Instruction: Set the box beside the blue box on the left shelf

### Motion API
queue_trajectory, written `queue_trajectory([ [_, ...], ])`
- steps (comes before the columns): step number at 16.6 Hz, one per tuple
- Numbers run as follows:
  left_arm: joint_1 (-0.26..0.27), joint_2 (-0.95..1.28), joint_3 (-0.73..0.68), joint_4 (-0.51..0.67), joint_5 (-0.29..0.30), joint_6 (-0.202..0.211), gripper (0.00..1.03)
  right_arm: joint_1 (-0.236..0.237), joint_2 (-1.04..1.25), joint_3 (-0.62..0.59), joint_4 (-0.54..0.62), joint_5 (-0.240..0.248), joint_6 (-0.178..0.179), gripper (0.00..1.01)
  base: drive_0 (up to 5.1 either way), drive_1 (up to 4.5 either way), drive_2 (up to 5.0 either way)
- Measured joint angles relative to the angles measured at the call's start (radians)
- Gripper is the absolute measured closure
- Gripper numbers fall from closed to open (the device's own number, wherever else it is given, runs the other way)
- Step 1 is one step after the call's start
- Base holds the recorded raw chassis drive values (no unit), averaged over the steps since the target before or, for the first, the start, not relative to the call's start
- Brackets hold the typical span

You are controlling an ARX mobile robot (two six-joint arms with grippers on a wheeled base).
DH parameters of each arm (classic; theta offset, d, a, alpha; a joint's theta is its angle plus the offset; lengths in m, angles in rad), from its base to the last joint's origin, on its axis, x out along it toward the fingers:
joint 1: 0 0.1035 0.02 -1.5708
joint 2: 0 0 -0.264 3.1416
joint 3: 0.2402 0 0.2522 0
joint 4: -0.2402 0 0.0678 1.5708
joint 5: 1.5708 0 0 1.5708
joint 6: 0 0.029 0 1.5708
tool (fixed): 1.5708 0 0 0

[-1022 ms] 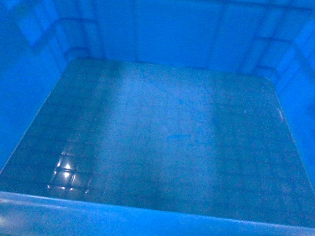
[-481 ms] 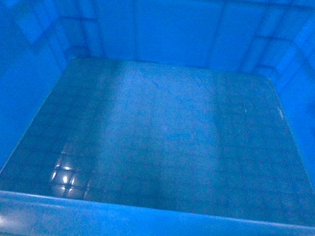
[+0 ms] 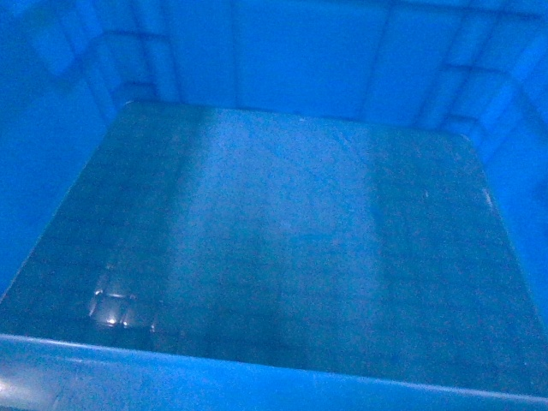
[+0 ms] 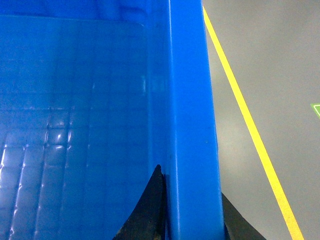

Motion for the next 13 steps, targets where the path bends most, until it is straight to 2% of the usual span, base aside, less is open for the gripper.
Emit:
queue_trajectory([
  [10, 0.0, 0.0, 0.0, 0.0, 0.0, 0.0, 0.87, 0.0, -0.003, 0.0, -0.001, 0.0, 0.0, 0.9, 0.0, 4.22, -4.2],
  [13, 0.0, 0.005, 0.0, 0.006, 0.001, 0.0, 0.87, 0.0, 0.003, 0.0, 0.005, 0.0, -0.001, 0.9, 0.0, 0.0, 0.0],
])
